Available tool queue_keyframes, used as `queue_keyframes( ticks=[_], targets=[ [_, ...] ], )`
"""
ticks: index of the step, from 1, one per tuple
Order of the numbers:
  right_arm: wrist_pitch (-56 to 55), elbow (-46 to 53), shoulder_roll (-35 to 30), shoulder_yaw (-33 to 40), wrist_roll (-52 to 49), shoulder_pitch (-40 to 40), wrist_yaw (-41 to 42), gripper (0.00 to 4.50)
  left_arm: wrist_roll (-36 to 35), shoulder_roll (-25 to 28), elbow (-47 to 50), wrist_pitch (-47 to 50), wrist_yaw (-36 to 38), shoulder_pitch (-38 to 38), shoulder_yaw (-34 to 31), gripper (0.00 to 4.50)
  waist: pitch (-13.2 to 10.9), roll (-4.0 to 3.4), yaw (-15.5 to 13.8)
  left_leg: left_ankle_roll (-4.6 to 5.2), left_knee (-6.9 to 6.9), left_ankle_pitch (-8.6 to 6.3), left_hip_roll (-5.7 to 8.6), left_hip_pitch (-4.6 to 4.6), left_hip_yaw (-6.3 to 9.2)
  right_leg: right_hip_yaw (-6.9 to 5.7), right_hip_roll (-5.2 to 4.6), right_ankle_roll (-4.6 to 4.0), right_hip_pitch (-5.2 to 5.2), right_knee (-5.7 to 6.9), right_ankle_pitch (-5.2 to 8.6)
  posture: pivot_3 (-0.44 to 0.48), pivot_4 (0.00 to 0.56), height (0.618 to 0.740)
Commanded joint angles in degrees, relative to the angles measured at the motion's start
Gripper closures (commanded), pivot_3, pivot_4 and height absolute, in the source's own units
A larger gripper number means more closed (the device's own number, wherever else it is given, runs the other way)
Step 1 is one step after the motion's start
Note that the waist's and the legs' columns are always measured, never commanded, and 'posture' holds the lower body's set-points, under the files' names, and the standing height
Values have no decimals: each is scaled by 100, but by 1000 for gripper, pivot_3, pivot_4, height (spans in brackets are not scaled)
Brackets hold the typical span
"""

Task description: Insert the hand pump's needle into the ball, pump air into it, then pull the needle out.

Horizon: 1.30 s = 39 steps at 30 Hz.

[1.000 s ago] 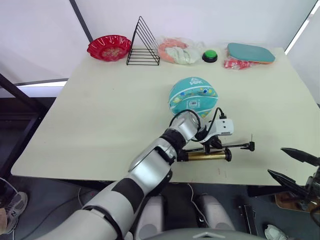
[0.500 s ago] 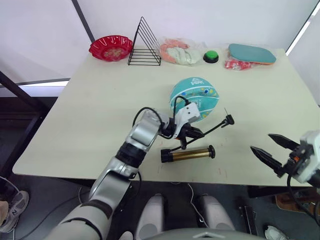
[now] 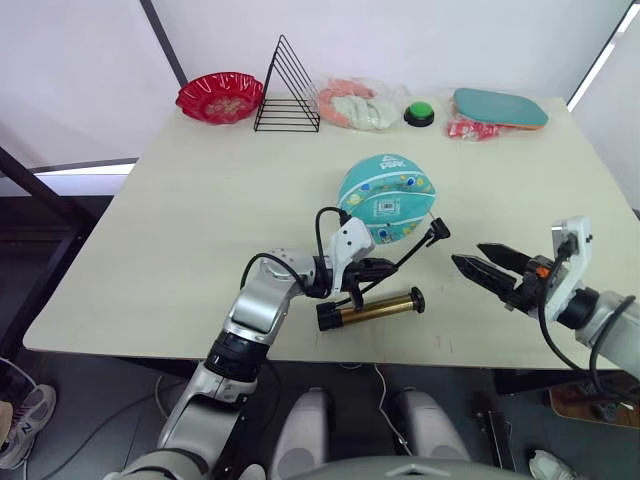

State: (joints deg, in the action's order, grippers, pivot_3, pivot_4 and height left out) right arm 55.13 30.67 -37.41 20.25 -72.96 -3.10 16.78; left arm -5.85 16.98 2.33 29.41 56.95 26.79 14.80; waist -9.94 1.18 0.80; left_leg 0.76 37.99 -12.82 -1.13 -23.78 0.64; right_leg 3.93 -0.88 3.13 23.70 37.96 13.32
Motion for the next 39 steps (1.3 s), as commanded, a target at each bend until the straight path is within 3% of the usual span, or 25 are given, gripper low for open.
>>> queue_keyframes(
  ticks=[1, 15, 18, 19, 20, 39],
  targets=[
    [170, -345, -177, -127, -215, -684, -213, 0, -152, -28, 274, -134, -114, 17, 27, 4484, -1, 0, 11, 1, 1, 0, 0, -1, -3, 2, 0, 0, 0, 0, -1, 0, 150, 740],
    [568, -832, -318, -622, -147, -1494, -69, 0, -348, 75, 458, -75, -336, -82, 121, 4484, 0, 1, 10, 19, 11, -12, 0, -6, -10, 7, -2, -1, 1, -4, -9, 0, 150, 740],
    [598, -889, -287, -702, -51, -1588, -71, 746, -379, 88, 455, -72, -361, -68, 131, 4500, -1, 1, 13, 20, 12, -12, -1, -5, -11, 7, -1, 4, 1, -4, -6, 0, 150, 740],
    [591, -914, -265, -733, -4, -1617, -69, 1370, -404, 83, 452, -50, -372, -59, 126, 4500, 0, 1, 13, 19, 12, -12, -1, -5, -11, 7, -1, 4, 1, -4, -6, 0, 150, 740],
    [565, -940, -241, -776, 85, -1651, -80, 1689, -421, 84, 452, -46, -376, -53, 130, 4500, 0, 1, 13, 19, 12, -12, -1, -5, -11, 7, -1, 3, 1, -4, -6, 0, 150, 740],
    [569, -1044, 296, -798, 254, -1874, -350, 1689, -570, 121, 530, 20, -451, -72, 185, 4500, -1, 0, 15, 20, 11, -13, -3, -6, -11, 7, -1, 3, 1, -5, -6, 0, 150, 740]
  ],
)
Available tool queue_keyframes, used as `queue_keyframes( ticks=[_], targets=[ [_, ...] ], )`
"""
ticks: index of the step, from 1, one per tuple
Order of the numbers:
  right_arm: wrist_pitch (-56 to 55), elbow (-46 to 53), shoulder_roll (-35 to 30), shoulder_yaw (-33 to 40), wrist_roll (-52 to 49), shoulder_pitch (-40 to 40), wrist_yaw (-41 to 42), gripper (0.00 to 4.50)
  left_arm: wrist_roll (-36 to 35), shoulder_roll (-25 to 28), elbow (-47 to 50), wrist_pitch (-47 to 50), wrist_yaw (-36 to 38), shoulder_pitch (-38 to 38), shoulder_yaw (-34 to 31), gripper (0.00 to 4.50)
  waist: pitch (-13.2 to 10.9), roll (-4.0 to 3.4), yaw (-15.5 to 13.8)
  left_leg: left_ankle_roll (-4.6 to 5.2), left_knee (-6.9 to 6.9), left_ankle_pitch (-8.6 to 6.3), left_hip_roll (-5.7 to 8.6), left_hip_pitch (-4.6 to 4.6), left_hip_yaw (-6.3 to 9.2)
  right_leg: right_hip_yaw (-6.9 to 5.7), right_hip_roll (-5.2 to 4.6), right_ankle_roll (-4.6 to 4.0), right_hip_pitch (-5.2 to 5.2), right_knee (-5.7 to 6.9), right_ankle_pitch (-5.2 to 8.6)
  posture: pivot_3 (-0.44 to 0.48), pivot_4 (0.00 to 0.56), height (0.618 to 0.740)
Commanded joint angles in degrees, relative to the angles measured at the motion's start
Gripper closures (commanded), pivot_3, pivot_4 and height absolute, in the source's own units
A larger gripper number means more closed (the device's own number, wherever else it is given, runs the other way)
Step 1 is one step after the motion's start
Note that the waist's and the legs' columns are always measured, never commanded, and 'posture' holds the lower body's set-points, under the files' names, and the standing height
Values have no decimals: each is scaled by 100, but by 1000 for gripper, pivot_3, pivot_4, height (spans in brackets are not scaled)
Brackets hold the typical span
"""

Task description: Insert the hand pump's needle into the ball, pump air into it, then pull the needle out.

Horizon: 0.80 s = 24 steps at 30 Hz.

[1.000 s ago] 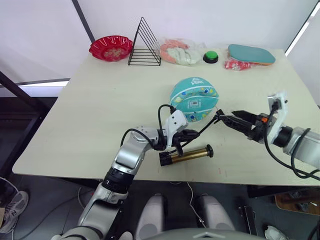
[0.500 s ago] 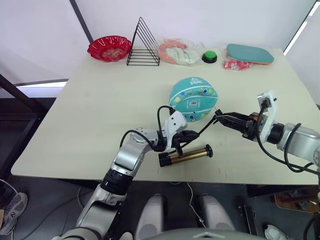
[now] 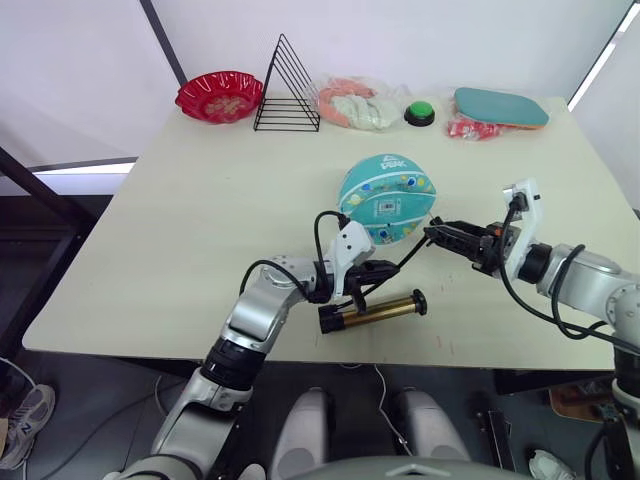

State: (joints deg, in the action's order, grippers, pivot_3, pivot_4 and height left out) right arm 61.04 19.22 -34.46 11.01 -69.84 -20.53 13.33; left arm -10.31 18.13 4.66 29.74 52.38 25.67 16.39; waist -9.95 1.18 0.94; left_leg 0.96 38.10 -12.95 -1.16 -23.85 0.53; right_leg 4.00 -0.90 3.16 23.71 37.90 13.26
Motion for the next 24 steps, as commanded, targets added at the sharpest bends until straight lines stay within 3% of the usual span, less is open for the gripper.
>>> queue_keyframes(
  ticks=[1, 18, 23, 24],
  targets=[
    [-22, 94, 2, 127, -55, -135, 0, 1689, -127, 9, 306, -8, 2, 35, 32, 4500, 0, 0, 0, 0, 0, 0, 0, 0, 0, 0, 0, 0, 0, 0, 0, 0, 150, 740],
    [38, -37, 41, 167, -135, -232, -28, 1689, -215, 68, 393, 68, -39, -29, 42, 4500, 0, 0, 5, 0, -1, 0, -3, 0, -1, 0, 0, 0, 0, -3, 9, 0, 150, 740],
    [76, -41, 49, 175, -139, -213, -22, 4013, -224, 62, 443, 90, -60, -58, 44, 4500, 0, 0, 4, 1, -2, -1, -3, 0, -1, 1, 0, -1, 0, -4, 10, 0, 150, 740],
    [84, -39, 52, 179, -140, -212, -25, 4160, -226, 63, 441, 92, -60, -62, 39, 4500, 0, 0, 5, 1, -2, -1, -4, 0, -1, 1, 0, -2, 0, -4, 10, 0, 150, 740]
  ],
)
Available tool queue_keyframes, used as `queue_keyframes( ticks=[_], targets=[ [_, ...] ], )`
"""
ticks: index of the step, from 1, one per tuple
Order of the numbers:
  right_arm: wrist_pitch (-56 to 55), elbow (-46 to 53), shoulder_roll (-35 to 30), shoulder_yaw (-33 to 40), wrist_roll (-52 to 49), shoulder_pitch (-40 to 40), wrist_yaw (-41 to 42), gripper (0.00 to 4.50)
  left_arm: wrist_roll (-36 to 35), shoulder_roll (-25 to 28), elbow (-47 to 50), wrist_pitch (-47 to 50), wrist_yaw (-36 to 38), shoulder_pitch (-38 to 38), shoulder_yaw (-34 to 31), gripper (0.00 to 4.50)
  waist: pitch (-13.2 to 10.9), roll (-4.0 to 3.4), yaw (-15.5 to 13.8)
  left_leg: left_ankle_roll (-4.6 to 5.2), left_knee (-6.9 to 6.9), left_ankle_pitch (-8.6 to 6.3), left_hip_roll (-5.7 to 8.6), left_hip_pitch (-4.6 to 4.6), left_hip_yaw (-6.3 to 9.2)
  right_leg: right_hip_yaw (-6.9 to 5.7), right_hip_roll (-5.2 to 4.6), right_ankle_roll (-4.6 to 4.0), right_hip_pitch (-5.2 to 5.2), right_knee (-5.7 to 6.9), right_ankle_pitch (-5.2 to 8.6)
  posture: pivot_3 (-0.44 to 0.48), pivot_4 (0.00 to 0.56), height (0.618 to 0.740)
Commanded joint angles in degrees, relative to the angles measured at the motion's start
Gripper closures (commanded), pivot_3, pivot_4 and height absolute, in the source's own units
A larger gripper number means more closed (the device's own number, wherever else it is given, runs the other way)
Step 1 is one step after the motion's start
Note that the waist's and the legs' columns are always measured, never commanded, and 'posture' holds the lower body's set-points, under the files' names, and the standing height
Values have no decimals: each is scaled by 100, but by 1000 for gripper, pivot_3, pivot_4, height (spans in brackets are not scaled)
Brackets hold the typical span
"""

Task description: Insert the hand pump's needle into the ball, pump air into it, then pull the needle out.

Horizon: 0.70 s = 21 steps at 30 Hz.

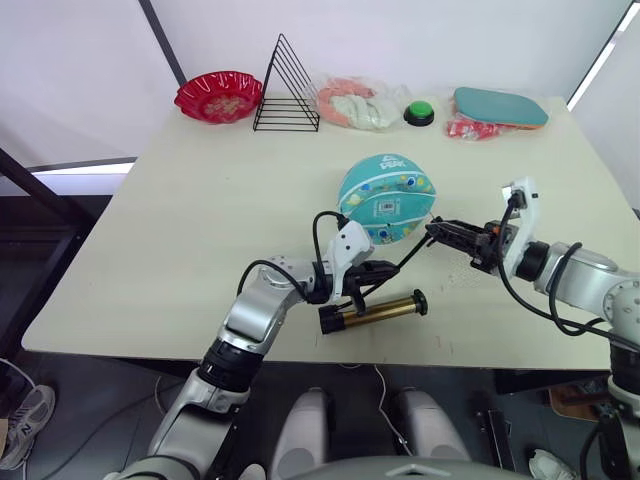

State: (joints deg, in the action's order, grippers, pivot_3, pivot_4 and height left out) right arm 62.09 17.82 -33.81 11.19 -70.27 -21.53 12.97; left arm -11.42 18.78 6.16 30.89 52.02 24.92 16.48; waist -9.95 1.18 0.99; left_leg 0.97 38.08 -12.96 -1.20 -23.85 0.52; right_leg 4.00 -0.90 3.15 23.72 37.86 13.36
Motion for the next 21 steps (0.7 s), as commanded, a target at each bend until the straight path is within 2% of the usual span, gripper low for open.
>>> queue_keyframes(
  ticks=[1, 9, 10, 12, 15, 17, 21],
  targets=[
    [-15, 103, -12, 165, -99, -112, 9, 4155, -117, -2, 289, -23, -24, 10, 25, 4500, 0, 0, 0, 0, 0, 0, 0, 0, 0, 0, 0, 1, 0, 0, 1, 0, 150, 740],
    [150, 193, -261, 84, 70, -278, -42, 4153, -21, 51, 268, 66, -140, 21, 13, 4500, -1, 0, 2, 0, 0, 0, -1, -1, -1, 0, -1, 2, 1, -1, 3, 0, 150, 740],
    [231, 209, -350, 88, 58, -380, -66, 4153, -70, 15, 314, -21, -220, 34, -126, 3959, -1, 0, 2, 1, 0, 0, -3, -1, -1, 0, -1, -1, 1, -1, 4, 0, 150, 740],
    [378, 229, -486, 90, 24, -530, -92, 4153, -216, -19, 414, -120, -246, 47, -315, 3577, -6, -6, 2, 1, 0, -1, -3, -1, -1, 0, -1, -1, 2, -1, 4, 0, 150, 740],
    [533, 347, -738, -39, 139, -684, -19, 4153, -513, 106, 686, 225, -206, -34, -531, 2167, -7, -5, 1, 1, -1, 0, -5, -6, -2, 1, -1, -2, 8, -1, 5, 0, 150, 740],
    [593, 544, -1085, -321, 464, -903, 200, 4153, -898, 370, 1059, 558, -67, -191, -832, 1198, -8, -6, 13, 1, -6, -1, -6, -7, -3, 1, -1, -1, 10, -3, 3, 0, 150, 740],
    [499, 952, -1874, -1109, 1311, -1344, 868, 4153, -1502, 948, 1583, 1044, 96, -436, -1331, 1104, -17, -13, 89, 4, -23, -4, -9, -7, -7, 4, -3, 1, 20, -6, 3, 0, 150, 740]
  ],
)
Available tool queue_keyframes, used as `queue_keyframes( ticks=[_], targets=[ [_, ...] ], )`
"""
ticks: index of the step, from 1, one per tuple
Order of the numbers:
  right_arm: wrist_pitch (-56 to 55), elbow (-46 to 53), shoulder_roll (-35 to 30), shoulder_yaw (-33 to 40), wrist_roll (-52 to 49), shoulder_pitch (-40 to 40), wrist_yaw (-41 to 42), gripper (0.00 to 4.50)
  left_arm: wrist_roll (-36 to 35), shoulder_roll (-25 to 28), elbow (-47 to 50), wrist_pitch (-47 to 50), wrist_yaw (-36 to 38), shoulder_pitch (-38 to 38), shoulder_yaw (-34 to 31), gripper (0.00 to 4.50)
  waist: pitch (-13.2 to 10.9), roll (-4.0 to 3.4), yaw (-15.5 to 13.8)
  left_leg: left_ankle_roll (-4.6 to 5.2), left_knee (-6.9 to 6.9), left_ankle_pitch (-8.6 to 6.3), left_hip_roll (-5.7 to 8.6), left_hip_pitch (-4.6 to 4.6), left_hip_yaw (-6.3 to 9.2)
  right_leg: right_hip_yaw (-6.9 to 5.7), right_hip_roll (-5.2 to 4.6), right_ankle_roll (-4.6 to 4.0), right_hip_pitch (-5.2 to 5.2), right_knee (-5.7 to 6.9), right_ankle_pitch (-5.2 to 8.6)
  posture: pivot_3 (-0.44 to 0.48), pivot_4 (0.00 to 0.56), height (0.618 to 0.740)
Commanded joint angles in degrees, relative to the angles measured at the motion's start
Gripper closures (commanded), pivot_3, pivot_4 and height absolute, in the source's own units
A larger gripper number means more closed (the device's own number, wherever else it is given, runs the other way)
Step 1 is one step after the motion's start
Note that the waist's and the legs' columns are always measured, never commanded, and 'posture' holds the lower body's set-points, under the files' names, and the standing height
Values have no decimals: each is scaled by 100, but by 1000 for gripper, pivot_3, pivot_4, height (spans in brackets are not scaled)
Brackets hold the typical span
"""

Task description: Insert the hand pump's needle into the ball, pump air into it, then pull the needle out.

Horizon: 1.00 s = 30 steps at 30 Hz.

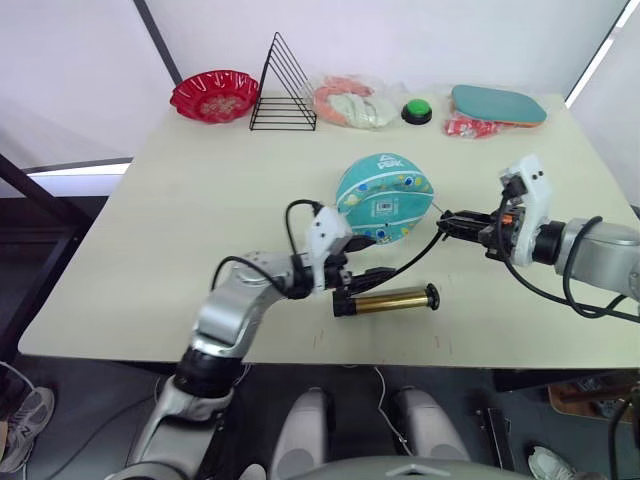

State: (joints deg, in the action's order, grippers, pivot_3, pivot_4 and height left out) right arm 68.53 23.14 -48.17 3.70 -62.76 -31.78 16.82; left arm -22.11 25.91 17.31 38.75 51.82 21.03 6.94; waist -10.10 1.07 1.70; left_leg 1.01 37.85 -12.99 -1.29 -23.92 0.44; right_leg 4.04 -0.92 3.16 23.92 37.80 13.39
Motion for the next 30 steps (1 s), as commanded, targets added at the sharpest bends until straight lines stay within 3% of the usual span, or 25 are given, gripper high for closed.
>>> queue_keyframes(
  ticks=[1, 5, 11, 17, 24, 30],
  targets=[
    [-184, 482, -595, -530, 750, -389, 641, 4153, -530, 317, 540, 326, 113, -81, -433, 1104, -2, -2, 22, 0, -7, 0, -1, 0, 2, -2, -1, -5, 2, -4, 4, 0, 150, 740],
    [640, 754, -1585, -1990, 1687, -1683, 1164, 4153, -800, 925, 806, 526, 146, -335, -900, 1104, -17, -12, 47, 0, -11, 0, -1, -3, 4, -2, -13, -12, 9, -14, 10, 0, 150, 740],
    [934, 530, -1794, -3211, 2267, -3139, 2568, 4153, -836, 1235, 744, 518, -61, -399, -1135, 1104, -20, -9, 38, 0, -40, 0, 0, -4, 5, 7, -20, -19, 20, -34, 5, 0, 150, 740],
    [-415, 255, -2208, -5414, 4674, -4319, 4209, 4153, -726, 1552, 485, 525, -229, -63, -1275, 1104, -22, -10, 36, -3, -40, 1, 1, -82, 2, -3, -19, -13, 106, -19, -14, 0, 150, 740],
    [-1446, -125, -2072, -6097, 6633, -4622, 5353, 4153, -516, 1688, 310, 626, -500, 292, -998, 1104, -23, -10, 34, -3, -40, 1, 8, -95, -5, 3, -27, -11, 121, -14, -15, 0, 150, 740],
    [-993, 100, -1342, -6064, 7379, -4651, 5839, 4153, -181, 1695, 24, 791, -721, 851, -562, 1104, -22, -10, 50, -4, -34, 2, 17, -90, -8, 0, -16, -13, 121, 9, -15, 0, 150, 740]
  ],
)
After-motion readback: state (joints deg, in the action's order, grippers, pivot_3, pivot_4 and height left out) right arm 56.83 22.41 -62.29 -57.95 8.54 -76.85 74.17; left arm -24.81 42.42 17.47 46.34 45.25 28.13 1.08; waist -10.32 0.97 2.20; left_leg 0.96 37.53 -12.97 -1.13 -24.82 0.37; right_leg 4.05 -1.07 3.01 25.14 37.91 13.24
